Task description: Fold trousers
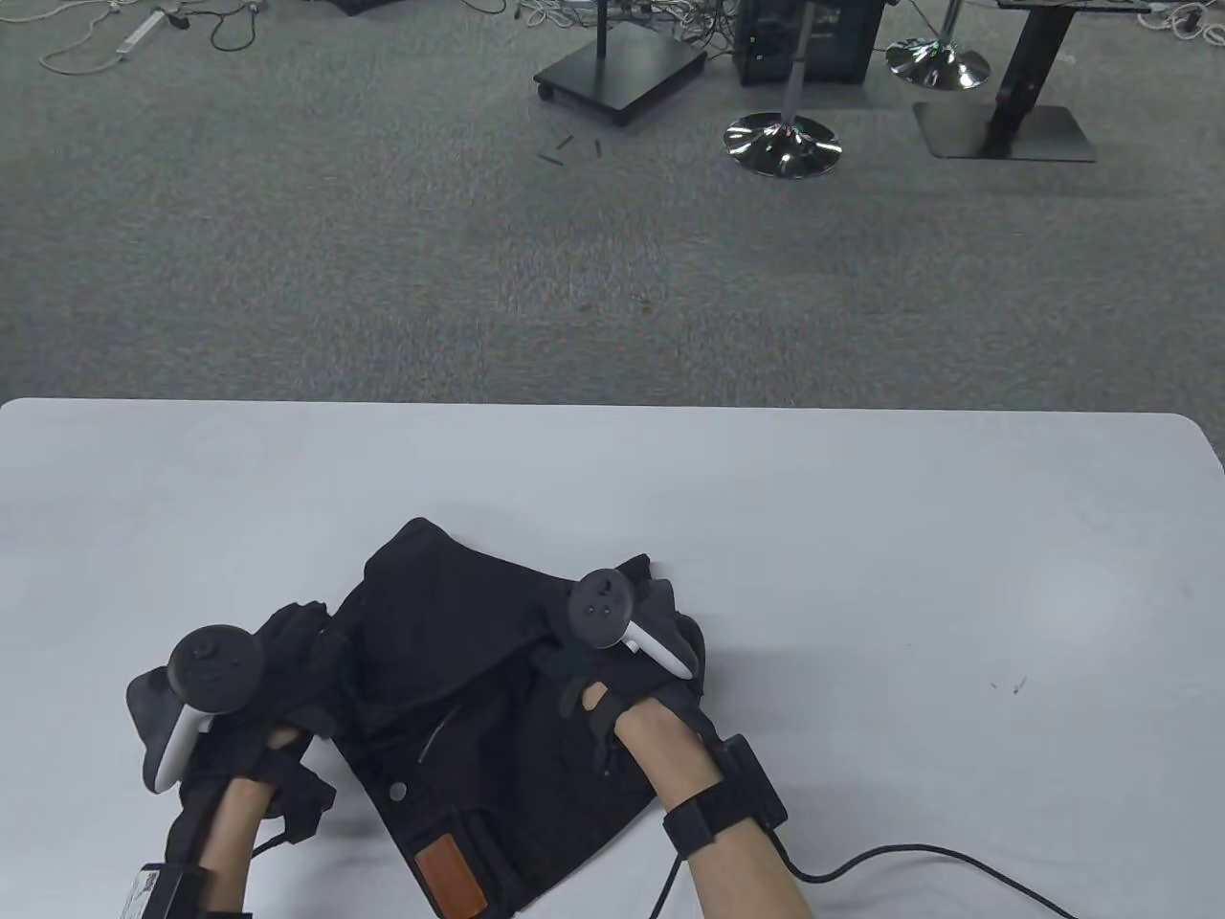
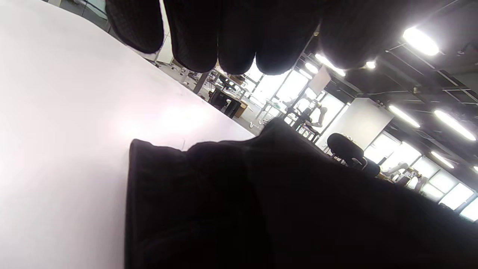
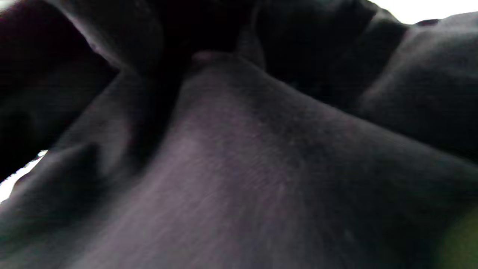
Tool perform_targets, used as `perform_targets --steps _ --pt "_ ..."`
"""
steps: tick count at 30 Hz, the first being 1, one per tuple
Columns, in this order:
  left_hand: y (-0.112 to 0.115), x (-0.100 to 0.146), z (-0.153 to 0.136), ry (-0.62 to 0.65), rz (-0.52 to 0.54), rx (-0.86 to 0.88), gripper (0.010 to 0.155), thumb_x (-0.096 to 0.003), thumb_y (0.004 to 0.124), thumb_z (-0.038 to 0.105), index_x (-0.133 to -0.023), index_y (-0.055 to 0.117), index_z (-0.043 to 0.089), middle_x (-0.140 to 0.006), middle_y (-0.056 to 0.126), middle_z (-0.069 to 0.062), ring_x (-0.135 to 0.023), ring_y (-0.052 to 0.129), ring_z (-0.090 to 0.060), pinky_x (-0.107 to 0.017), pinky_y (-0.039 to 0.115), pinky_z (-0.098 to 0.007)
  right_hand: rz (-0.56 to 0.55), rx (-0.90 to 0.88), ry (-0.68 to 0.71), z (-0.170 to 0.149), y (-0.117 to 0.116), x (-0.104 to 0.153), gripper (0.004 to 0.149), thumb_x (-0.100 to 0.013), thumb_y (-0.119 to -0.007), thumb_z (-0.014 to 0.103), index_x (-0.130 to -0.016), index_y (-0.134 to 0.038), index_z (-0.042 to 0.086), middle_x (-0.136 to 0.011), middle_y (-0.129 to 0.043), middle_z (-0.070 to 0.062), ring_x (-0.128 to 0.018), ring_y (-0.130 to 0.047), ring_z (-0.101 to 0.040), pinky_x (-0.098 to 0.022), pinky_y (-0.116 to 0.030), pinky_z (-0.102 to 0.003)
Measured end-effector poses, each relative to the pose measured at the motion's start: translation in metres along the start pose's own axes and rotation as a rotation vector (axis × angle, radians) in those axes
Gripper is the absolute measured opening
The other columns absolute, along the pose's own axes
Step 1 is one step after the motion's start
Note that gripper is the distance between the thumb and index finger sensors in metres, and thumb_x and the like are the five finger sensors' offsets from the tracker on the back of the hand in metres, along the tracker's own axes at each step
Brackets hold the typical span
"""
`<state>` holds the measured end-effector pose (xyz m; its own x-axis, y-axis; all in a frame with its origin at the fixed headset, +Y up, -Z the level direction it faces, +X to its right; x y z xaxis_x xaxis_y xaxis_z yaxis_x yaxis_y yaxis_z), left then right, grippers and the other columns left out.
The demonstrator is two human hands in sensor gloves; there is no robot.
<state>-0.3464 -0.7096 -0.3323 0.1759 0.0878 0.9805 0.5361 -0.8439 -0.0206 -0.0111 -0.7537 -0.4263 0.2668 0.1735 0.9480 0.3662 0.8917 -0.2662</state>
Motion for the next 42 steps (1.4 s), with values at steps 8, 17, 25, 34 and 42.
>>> perform_targets --steps 8,17,25,34,42 --pt "0.009 0.009 0.002 0.023 -0.041 -0.078 0.065 -0.0537 0.072 0.061 -0.11 0.068 0.029 -0.117 0.065 0.003 -0.112 0.068 -0.032 -0.08 0.06 -0.06 -0.156 0.04 -0.085 -0.02 0.012 -0.001 0.051 -0.054 -0.076 0.05 -0.092 -0.083 0.017 -0.074 -0.099 -0.008 -0.072 -0.093 -0.034 -0.065 -0.064 -0.061" --pt "0.062 0.051 0.06 0.184 -0.173 -0.251 0.067 -0.0538 0.071 0.063 -0.113 0.063 0.031 -0.12 0.059 0.006 -0.115 0.062 -0.032 -0.081 0.058 -0.06 -0.161 -0.265 -0.292 -0.093 0.031 0.008 0.05 -0.054 -0.077 0.048 -0.09 -0.084 0.013 -0.063 -0.103 -0.005 -0.06 -0.099 -0.032 -0.061 -0.069 -0.06" --pt "0.126 0.069 0.092 0.261 -0.391 -0.457 0.07 -0.054 0.068 0.066 -0.116 0.056 0.035 -0.123 0.051 0.009 -0.119 0.056 -0.029 -0.082 0.057 -0.06 -0.253 -0.545 -0.334 -0.14 0.074 0.033 0.05 -0.054 -0.078 0.047 -0.089 -0.084 0.011 -0.062 -0.103 -0.007 -0.059 -0.098 -0.034 -0.06 -0.069 -0.061" --pt "0.153 0.051 0.071 0.161 -0.461 -0.653 0.071 -0.0519 0.064 0.069 -0.116 0.052 0.041 -0.124 0.043 0.011 -0.123 0.041 -0.022 -0.084 0.053 -0.061 -0.302 -0.809 -0.321 -0.176 0.105 0.054 0.049 -0.055 -0.079 0.045 -0.091 -0.082 0.012 -0.068 -0.101 -0.009 -0.065 -0.095 -0.036 -0.063 -0.065 -0.062" --pt "0.105 0.025 0.011 -0.046 -0.396 -0.635 0.068 -0.0519 0.066 0.066 -0.112 0.062 0.035 -0.122 0.053 0.01 -0.122 0.046 -0.022 -0.084 0.051 -0.061 -0.332 -0.857 -0.321 -0.2 0.133 0.064 0.048 -0.055 -0.08 0.044 -0.092 -0.081 0.013 -0.071 -0.099 -0.01 -0.069 -0.093 -0.037 -0.064 -0.063 -0.063"
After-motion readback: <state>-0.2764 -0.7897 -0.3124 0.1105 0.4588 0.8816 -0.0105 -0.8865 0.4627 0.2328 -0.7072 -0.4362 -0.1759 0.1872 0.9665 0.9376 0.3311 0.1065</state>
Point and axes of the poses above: the tracker on the back of each hand, its own z axis roughly to the thumb side, its own x axis roughly from the fingertips to the wrist, y = z × x, the point moved 5 cm from there along -x, roughly from the wrist to the fingertips
